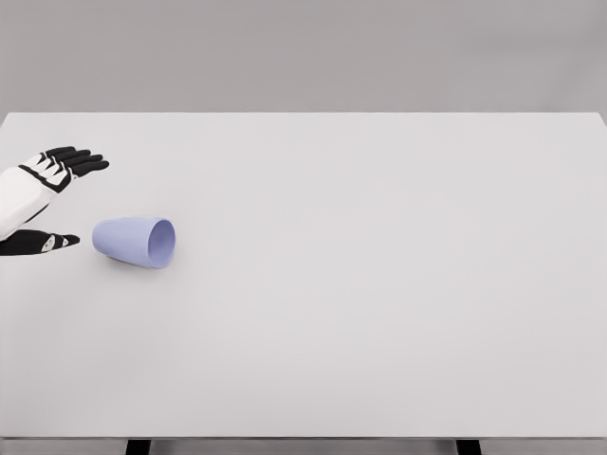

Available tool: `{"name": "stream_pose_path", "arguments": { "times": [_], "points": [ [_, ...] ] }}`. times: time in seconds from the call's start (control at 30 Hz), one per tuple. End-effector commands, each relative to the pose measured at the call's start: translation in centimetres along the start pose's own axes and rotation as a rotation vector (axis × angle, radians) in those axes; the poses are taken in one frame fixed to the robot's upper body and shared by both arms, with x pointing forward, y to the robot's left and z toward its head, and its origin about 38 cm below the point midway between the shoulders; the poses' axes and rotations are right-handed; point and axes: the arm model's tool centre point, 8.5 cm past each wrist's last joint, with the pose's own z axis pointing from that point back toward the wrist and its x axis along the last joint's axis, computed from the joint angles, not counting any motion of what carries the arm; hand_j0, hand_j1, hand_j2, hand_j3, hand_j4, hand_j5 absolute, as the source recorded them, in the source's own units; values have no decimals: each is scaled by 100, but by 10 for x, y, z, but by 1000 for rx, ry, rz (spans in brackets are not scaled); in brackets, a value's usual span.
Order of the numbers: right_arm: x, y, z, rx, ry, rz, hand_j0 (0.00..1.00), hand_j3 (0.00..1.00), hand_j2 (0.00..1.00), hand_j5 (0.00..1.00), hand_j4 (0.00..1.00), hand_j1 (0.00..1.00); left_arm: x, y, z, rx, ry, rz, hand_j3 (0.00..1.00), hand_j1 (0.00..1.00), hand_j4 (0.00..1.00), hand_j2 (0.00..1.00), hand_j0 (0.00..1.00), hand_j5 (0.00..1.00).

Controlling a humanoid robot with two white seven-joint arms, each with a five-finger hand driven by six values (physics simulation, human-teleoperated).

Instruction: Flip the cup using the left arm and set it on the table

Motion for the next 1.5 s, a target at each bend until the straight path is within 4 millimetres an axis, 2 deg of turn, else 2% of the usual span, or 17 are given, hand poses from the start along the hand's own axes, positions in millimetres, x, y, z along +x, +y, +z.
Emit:
{"name": "stream_pose_path", "arguments": {
  "times": [0.0,0.4,0.5,0.57,0.6,0.67,0.77,0.83,0.87,0.93,1.0,1.07,1.2,1.27,1.47],
  "points": [
    [2,0,0,0,-7,0,100,100,100,100,100,100,0,1,0,3,0,3,100,100,100,100,100,100],
    [-2,0,0,0,6,-1,100,100,100,100,100,100,3,2,-2,10,-10,1,100,100,100,100,100,100],
    [-2,0,0,0,6,-1,100,100,100,100,100,100,3,8,-6,35,-17,7,100,100,100,100,100,100],
    [-2,0,0,0,6,-1,100,100,100,100,100,100,8,19,-5,-7,-42,-4,99,99,99,99,99,99],
    [-2,0,0,0,6,-1,100,100,100,100,100,100,13,25,-5,-81,-72,37,96,96,96,96,96,96],
    [-2,0,0,0,6,-1,100,100,100,100,100,100,37,33,-5,-351,-200,139,96,96,96,96,96,96],
    [-2,0,0,0,6,-1,100,100,100,100,100,100,44,55,-16,-297,-253,195,97,97,97,97,97,97],
    [-2,0,0,0,6,-1,100,100,100,100,100,100,34,76,-34,-240,-138,262,96,96,96,96,96,96],
    [-2,0,0,0,6,-1,100,100,100,100,100,100,31,73,-48,-191,-80,345,97,97,97,97,97,97],
    [-2,0,0,0,6,-1,100,100,100,100,100,100,29,64,-58,-173,-30,425,97,97,97,97,97,97],
    [-2,0,0,0,6,-1,100,100,100,100,100,100,30,38,-62,-248,15,484,100,100,100,100,100,100],
    [-2,0,0,0,6,-1,100,100,100,100,100,100,22,27,-60,-313,129,534,100,100,100,100,100,100],
    [-2,0,0,0,6,-1,100,100,100,100,100,100,15,35,-51,-348,165,493,100,100,100,100,100,100],
    [-2,0,0,0,6,-1,100,100,100,100,100,100,15,31,-49,-376,173,485,100,100,100,100,100,100],
    [-2,0,0,0,6,-1,100,100,100,100,100,100,12,7,-47,-475,263,432,100,100,100,100,100,100]
  ]
}}
